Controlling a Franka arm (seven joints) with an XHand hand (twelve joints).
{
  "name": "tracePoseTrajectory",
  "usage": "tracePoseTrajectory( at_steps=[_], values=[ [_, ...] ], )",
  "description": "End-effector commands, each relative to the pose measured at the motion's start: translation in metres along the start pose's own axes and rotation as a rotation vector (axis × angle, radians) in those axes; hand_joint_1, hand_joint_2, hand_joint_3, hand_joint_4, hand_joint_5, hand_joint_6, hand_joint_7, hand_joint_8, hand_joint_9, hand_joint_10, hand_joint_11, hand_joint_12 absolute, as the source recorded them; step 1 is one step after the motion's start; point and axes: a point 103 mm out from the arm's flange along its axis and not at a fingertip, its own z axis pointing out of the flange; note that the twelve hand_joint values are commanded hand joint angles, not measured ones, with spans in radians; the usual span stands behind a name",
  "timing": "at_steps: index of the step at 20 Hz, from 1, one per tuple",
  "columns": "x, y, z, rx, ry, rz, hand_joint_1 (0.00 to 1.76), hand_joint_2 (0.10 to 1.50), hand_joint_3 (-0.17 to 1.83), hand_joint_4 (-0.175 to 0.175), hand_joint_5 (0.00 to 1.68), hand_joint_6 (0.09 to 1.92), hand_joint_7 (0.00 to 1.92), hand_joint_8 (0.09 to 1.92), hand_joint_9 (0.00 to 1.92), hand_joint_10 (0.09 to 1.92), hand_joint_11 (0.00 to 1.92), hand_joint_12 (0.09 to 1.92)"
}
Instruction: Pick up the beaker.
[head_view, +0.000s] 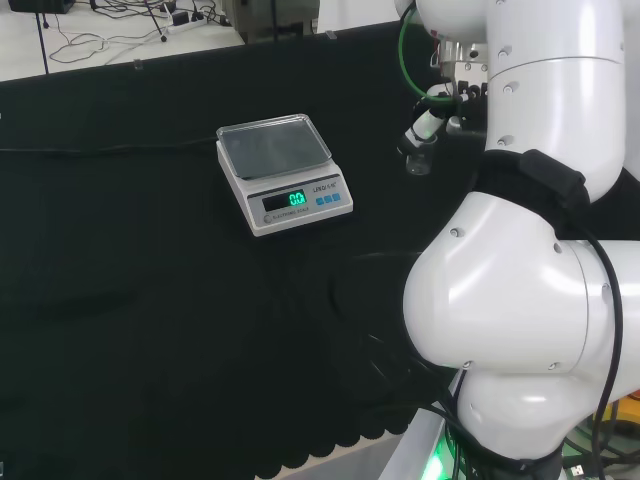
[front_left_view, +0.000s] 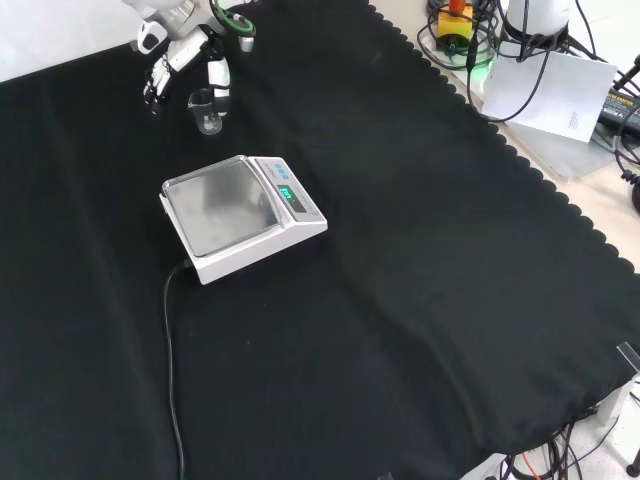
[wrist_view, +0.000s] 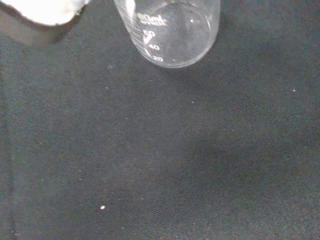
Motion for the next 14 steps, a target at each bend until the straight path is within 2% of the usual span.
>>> tracePoseTrajectory(
  at_steps=[1, 2, 4, 5, 6, 7, 8, 9, 11, 14],
  values=[
    [-0.004, 0.0, 0.005, -0.018, -0.019, 0.007, 0.83, 0.71, 0.24, 0.03, 0.59, 0.15, 0.24, 0.34, 0.1, 0.73, 0.14, 1.47],
    [-0.003, 0.001, 0.006, -0.031, -0.033, -0.001, 0.87, 0.7, 0.29, 0.026, 0.68, 0.25, 0.26, 0.42, 0.17, 0.78, 0.23, 1.47],
    [-0.001, 0.001, 0.007, -0.08, -0.075, -0.002, 1.01, 0.65, 0.46, -0.001, 0.88, 0.44, 0.35, 0.57, 0.42, 0.77, 0.55, 1.35],
    [0.001, 0.001, 0.007, -0.108, -0.093, -0.008, 1.09, 0.73, 0.42, -0.067, 0.99, 0.57, 0.43, 0.64, 0.62, 0.72, 0.77, 1.2],
    [0.002, 0.0, 0.007, -0.136, -0.104, -0.019, 1.25, 0.86, 0.28, -0.117, 0.98, 0.76, 0.52, 0.69, 0.79, 0.66, 0.87, 1.12],
    [0.003, -0.001, 0.006, -0.163, -0.108, -0.028, 1.37, 1.0, 0.15, -0.146, 0.87, 0.97, 0.61, 0.74, 0.9, 0.64, 0.83, 1.2],
    [0.003, -0.002, 0.004, -0.186, -0.108, -0.036, 1.45, 1.09, 0.08, -0.162, 0.8, 1.11, 0.69, 0.8, 0.83, 0.85, 0.79, 1.31],
    [0.004, -0.004, 0.002, -0.201, -0.108, -0.042, 1.47, 1.13, 0.04, -0.169, 0.79, 1.17, 0.68, 0.96, 0.84, 1.03, 0.78, 1.38],
    [0.006, -0.009, -0.004, -0.207, -0.116, -0.052, 1.49, 1.15, 0.01, -0.175, 0.81, 1.19, 0.67, 1.14, 0.89, 1.2, 0.76, 1.42],
    [0.009, -0.019, -0.016, -0.206, -0.125, -0.074, 1.49, 1.16, 0.0, -0.175, 0.82, 1.19, 0.67, 1.19, 0.92, 1.26, 0.74, 1.42]
  ],
)
